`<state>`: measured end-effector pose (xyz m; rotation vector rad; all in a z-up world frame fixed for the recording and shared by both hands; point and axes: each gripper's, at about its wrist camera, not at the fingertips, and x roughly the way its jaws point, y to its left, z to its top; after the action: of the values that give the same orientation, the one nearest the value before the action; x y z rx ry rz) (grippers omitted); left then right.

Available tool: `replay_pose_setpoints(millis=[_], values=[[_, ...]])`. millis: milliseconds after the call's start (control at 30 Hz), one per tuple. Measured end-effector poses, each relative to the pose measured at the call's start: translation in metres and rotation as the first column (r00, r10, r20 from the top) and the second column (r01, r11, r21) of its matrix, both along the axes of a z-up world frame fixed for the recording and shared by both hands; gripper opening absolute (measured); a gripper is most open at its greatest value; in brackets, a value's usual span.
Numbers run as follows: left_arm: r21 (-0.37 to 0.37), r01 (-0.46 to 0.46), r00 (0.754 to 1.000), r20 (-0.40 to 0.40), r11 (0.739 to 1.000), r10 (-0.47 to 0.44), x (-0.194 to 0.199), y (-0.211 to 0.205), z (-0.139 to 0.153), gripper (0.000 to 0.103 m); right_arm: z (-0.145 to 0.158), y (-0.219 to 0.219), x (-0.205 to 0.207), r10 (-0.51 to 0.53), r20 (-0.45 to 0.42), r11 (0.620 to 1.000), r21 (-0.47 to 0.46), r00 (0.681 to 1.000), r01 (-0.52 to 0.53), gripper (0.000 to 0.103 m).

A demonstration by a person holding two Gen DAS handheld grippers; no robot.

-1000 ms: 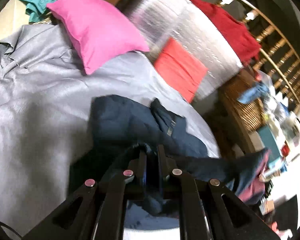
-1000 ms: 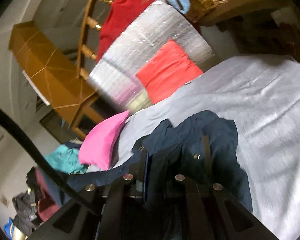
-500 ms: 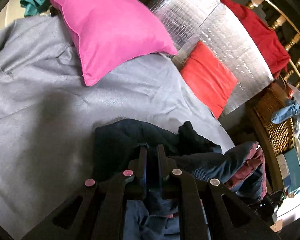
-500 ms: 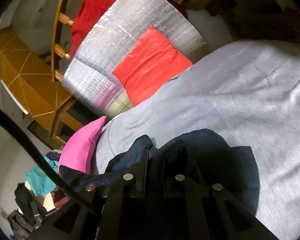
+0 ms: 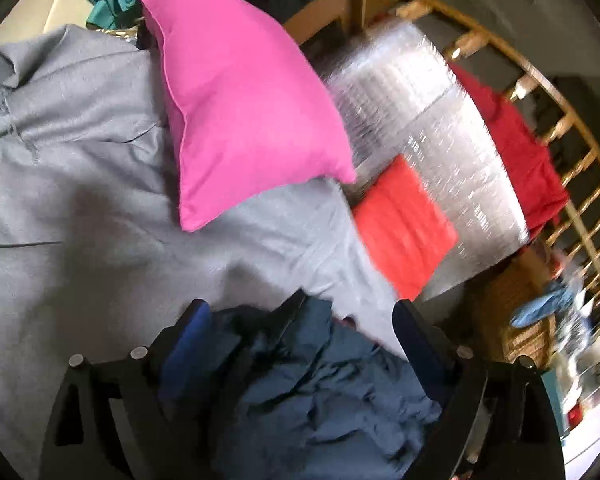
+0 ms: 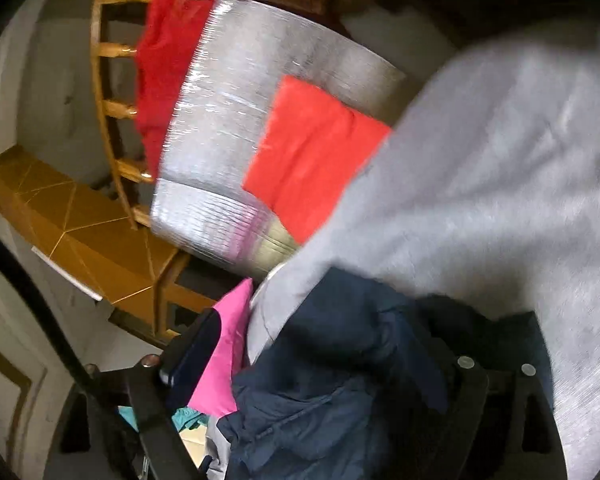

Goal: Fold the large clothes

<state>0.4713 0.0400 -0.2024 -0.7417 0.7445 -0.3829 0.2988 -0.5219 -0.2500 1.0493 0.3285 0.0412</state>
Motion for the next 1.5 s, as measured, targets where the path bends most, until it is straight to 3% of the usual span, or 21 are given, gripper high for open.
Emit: replay_pose_setpoints(millis=[100, 200, 267, 433, 567, 600, 667, 767, 833, 967, 1033, 1133, 1200, 1267, 1300, 1400, 1500], values=[[0.110, 0.055, 0.997, -0.053, 0.992, -0.049, -0.005, -0.017, 0.001, 0.092, 0.018, 0.021, 0.000, 0.028, -0.065, 0.990, -0.135, 0.997, -0.036, 0.084], [0.235, 0.099, 0.992, -0.098, 0.967, -0.078, -0.015, -0.032, -0.001, 0.092, 0.027, 0.053, 0.012, 0.094, -0.162, 0.964, -0.234, 0.982, -0.130, 0.062], [0.326, 0.112, 0.991, -0.112, 0.939, -0.080, -0.025, -0.039, -0.002, 0.092, 0.029, 0.077, 0.021, 0.121, -0.228, 0.939, -0.289, 0.966, -0.185, 0.062], [0.537, 0.140, 0.986, -0.150, 0.832, -0.070, -0.046, -0.056, -0.014, 0.092, 0.023, 0.138, 0.040, 0.129, -0.363, 0.847, -0.444, 0.923, -0.293, 0.062], [0.671, 0.191, 0.976, -0.209, 0.716, -0.064, -0.039, -0.069, -0.045, 0.094, -0.014, 0.141, 0.059, 0.088, -0.485, 0.850, -0.418, 0.870, -0.319, 0.062], [0.671, 0.196, 0.975, -0.213, 0.715, -0.067, -0.038, -0.068, -0.048, 0.096, -0.025, 0.137, 0.062, 0.077, -0.488, 0.857, -0.412, 0.869, -0.308, 0.062], [0.642, 0.199, 0.971, -0.231, 0.741, -0.062, -0.033, -0.063, -0.052, 0.096, -0.027, 0.135, 0.061, 0.071, -0.483, 0.862, -0.411, 0.873, -0.297, 0.062], [0.620, 0.190, 0.971, -0.236, 0.761, -0.050, -0.030, -0.054, -0.050, 0.096, -0.016, 0.128, 0.055, 0.069, -0.446, 0.888, -0.381, 0.893, -0.259, 0.062], [0.625, 0.167, 0.975, -0.220, 0.763, -0.033, -0.033, -0.050, -0.042, 0.096, -0.007, 0.129, 0.052, 0.066, -0.417, 0.891, -0.385, 0.907, -0.242, 0.062], [0.663, 0.098, 0.989, -0.148, 0.742, 0.001, -0.042, -0.045, -0.023, 0.096, 0.013, 0.146, 0.063, 0.076, -0.405, 0.871, -0.418, 0.911, -0.259, 0.062], [0.670, 0.093, 0.991, -0.134, 0.736, -0.003, -0.045, -0.044, -0.018, 0.096, 0.014, 0.152, 0.086, 0.038, -0.457, 0.851, -0.452, 0.889, -0.268, 0.063], [0.686, 0.096, 0.990, -0.144, 0.721, 0.004, -0.044, -0.037, -0.018, 0.096, -0.013, 0.146, 0.130, -0.047, -0.603, 0.852, -0.440, 0.797, -0.282, 0.064], [0.691, 0.100, 0.987, -0.161, 0.716, 0.018, -0.037, -0.033, -0.021, 0.096, -0.028, 0.137, 0.144, -0.051, -0.644, 0.865, -0.410, 0.764, -0.288, 0.069], [0.688, 0.099, 0.984, -0.175, 0.719, 0.032, -0.034, -0.025, -0.021, 0.096, -0.026, 0.132, 0.146, -0.056, -0.657, 0.872, -0.398, 0.751, -0.283, 0.069], [0.689, 0.095, 0.984, -0.175, 0.719, 0.038, -0.034, -0.021, -0.020, 0.096, -0.018, 0.133, 0.144, -0.070, -0.648, 0.873, -0.407, 0.758, -0.267, 0.069], [0.702, 0.080, 0.985, -0.165, 0.708, 0.052, -0.038, -0.011, -0.015, 0.096, 0.009, 0.155, 0.126, -0.081, -0.560, 0.851, -0.470, 0.824, -0.235, 0.069], [0.705, 0.075, 0.985, -0.163, 0.706, 0.058, -0.041, -0.002, -0.014, 0.096, 0.029, 0.201, 0.112, 0.024, -0.511, 0.819, -0.483, 0.859, -0.310, 0.065]])
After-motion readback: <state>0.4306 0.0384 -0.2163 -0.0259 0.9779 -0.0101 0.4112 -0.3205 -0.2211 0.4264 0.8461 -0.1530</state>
